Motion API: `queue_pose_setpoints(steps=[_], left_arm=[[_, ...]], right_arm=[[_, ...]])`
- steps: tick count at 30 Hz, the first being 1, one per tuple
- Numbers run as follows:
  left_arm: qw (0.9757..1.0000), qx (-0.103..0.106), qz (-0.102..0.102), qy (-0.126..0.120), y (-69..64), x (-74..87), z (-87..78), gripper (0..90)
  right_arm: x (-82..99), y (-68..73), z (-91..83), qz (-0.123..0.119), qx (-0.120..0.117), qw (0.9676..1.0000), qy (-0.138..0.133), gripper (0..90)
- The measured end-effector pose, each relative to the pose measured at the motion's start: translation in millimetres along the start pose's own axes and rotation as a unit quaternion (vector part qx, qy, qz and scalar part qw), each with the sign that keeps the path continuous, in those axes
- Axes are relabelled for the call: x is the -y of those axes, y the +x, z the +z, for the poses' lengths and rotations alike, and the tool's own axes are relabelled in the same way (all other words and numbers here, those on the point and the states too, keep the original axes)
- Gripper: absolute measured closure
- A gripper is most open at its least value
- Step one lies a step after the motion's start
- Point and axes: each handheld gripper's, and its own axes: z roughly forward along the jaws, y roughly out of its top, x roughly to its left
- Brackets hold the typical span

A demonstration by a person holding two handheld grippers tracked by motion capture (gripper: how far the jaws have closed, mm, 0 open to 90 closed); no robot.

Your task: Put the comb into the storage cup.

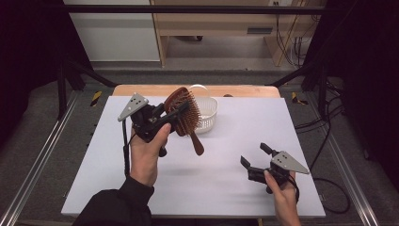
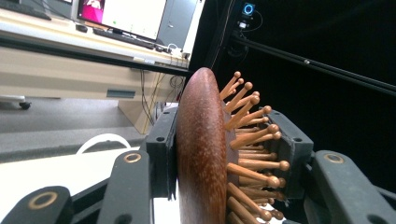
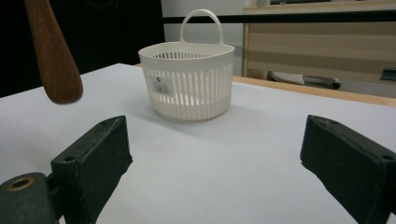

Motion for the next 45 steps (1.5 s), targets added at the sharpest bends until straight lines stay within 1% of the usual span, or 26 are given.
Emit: queue_pose_setpoints(steps=[2, 4, 7, 10, 13, 15, 16, 18, 24, 27, 28, 34, 37, 39, 43, 45], left_arm=[[1.0, 0.001, 0.007, 0.001, -1.3, -4.5, 1.5, 50.7], [1.0, 0.001, 0.009, 0.001, -2.0, -7.7, 3.7, 50.6], [0.9999, -0.003, 0.012, 0.0, -1.1, -11.7, 7.5, 50.6], [0.9999, -0.005, 0.011, -0.002, 0.0, -15.5, 11.0, 50.6], [0.9999, -0.007, 0.01, -0.004, 1.8, -20.3, 14.2, 50.6], [0.9999, -0.008, 0.006, -0.007, 2.6, -23.5, 16.2, 50.6], [0.9999, -0.009, 0.006, -0.006, 2.9, -25.0, 17.1, 50.6], [0.9999, -0.01, 0.008, -0.007, 2.6, -27.9, 19.0, 50.5], [0.9998, -0.013, 0.01, -0.008, 3.3, -34.0, 27.0, 50.4], [0.9999, -0.013, 0.006, -0.007, 5.7, -35.2, 30.7, 50.4], [0.9999, -0.013, 0.002, -0.01, 6.1, -35.4, 32.2, 50.4], [0.9997, -0.013, -0.007, -0.018, 9.7, -36.3, 39.4, 50.3], [0.9998, -0.016, -0.005, -0.015, 11.2, -34.8, 44.8, 50.3], [0.9997, -0.018, -0.009, -0.013, 11.6, -32.6, 48.4, 50.2], [0.9998, -0.019, -0.005, -0.008, 10.7, -29.7, 52.8, 50.2], [0.9998, -0.019, -0.007, -0.008, 11.0, -29.7, 55.3, 50.1]], right_arm=[[1.8, -4.5, -7.2, 0.001, 0.006, 1.0, -0.003, 7.8], [3.0, -7.8, -12.5, -0.003, 0.017, 0.9998, -0.005, 7.4], [3.8, -11.3, -17.8, 0.004, 0.024, 0.9996, -0.014, 5.6], [3.3, -12.2, -17.9, 0.008, 0.027, 0.9994, -0.018, 5.1], [4.4, -11.5, -16.3, 0.009, 0.025, 0.9995, -0.013, 4.1], [5.1, -10.8, -15.3, 0.005, 0.025, 0.9996, -0.009, 3.8], [5.3, -10.9, -15.1, 0.004, 0.027, 0.9996, -0.008, 3.8], [5.7, -11.9, -15.0, 0.012, 0.028, 0.9995, -0.007, 3.7], [6.5, -11.8, -14.5, 0.013, 0.026, 0.9995, -0.008, 2.9], [6.6, -12.1, -14.8, 0.013, 0.027, 0.9995, -0.01, 2.7], [6.7, -12.2, -14.8, 0.015, 0.026, 0.9995, -0.012, 2.7], [7.2, -12.7, -15.4, 0.017, 0.029, 0.9994, -0.014, 2.4], [7.3, -12.6, -15.5, 0.018, 0.03, 0.9993, -0.015, 2.5], [7.6, -12.9, -15.6, 0.018, 0.03, 0.9993, -0.016, 2.5], [7.9, -12.8, -15.9, 0.019, 0.027, 0.9993, -0.02, 2.3], [8.5, -12.5, -15.5, 0.02, 0.025, 0.9993, -0.02, 2.4]])
